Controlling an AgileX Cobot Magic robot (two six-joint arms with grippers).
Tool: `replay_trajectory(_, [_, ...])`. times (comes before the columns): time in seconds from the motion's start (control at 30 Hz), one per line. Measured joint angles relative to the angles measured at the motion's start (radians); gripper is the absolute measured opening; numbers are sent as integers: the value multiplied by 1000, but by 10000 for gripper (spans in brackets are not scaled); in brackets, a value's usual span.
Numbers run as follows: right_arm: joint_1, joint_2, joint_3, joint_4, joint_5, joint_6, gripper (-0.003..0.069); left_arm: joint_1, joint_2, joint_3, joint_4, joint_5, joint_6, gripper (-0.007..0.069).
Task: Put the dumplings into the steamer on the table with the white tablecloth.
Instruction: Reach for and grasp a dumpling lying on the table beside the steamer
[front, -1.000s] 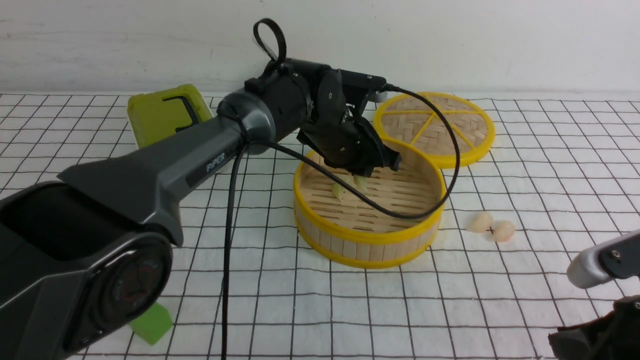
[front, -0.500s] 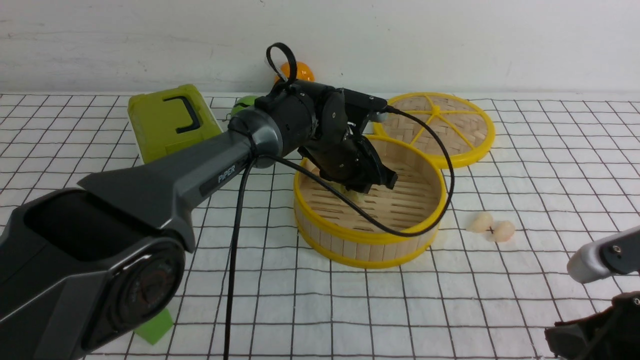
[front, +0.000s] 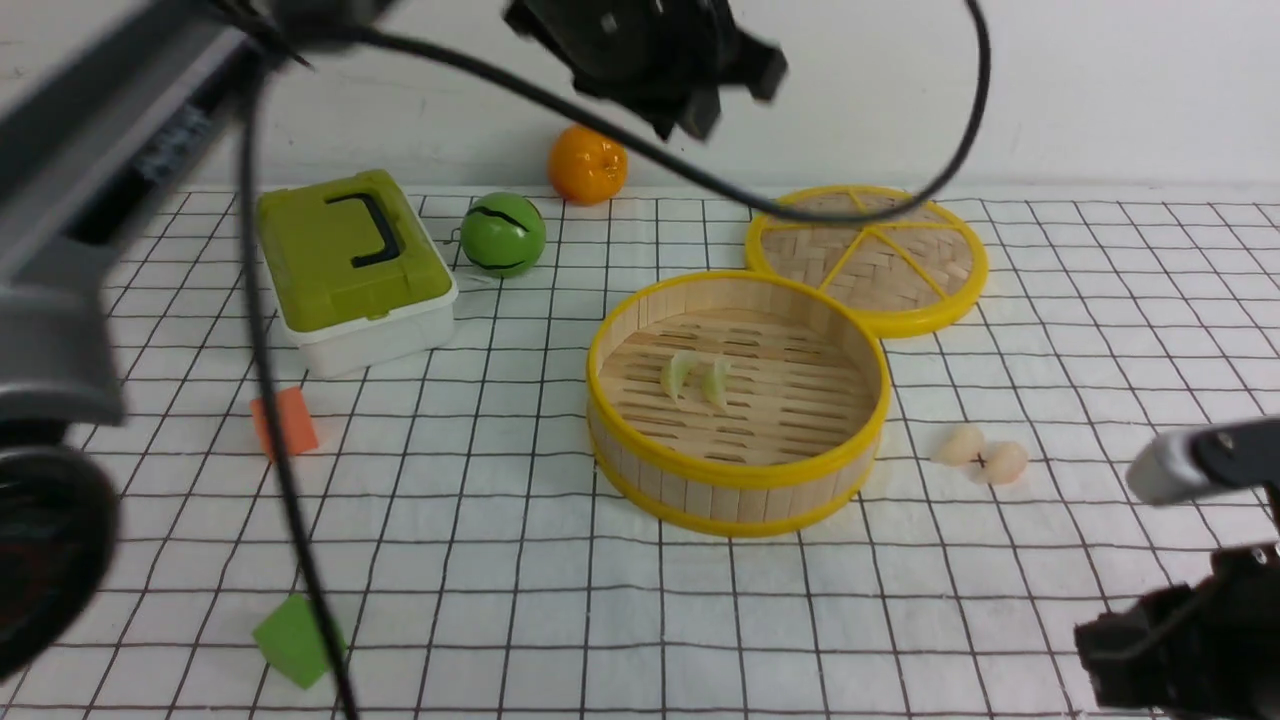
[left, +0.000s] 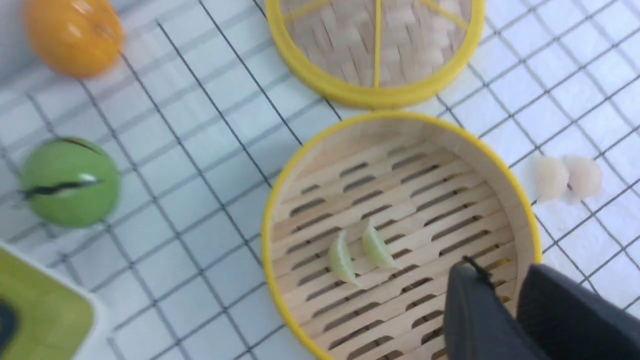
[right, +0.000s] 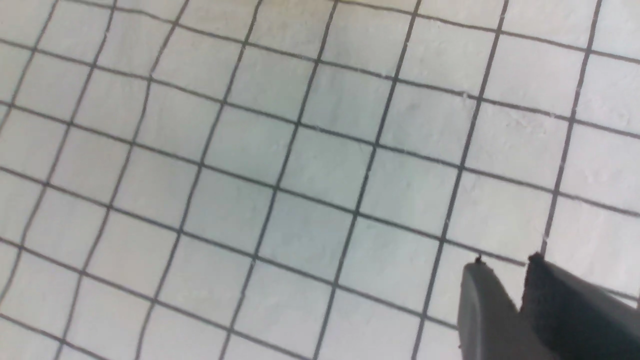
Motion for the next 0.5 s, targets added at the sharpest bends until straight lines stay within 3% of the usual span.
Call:
replay_trajectory(0.1, [-5,114,-119,-43,-2,21,167,-2,-97,9,139,2,-30,-11])
replay_trajectory(0.27, [-96,372,-359,-113,1,84,295,34,-279,167,325,2,-199,-13])
replay_trajectory(0.37, [-152,518,-460,-103,8,100,351,80,-432,363,333,2,-238,-13])
replay_trajectory(0.5, [-187,638,-532,-78,7,101,366,126,-611,628,312,2,-251,-13])
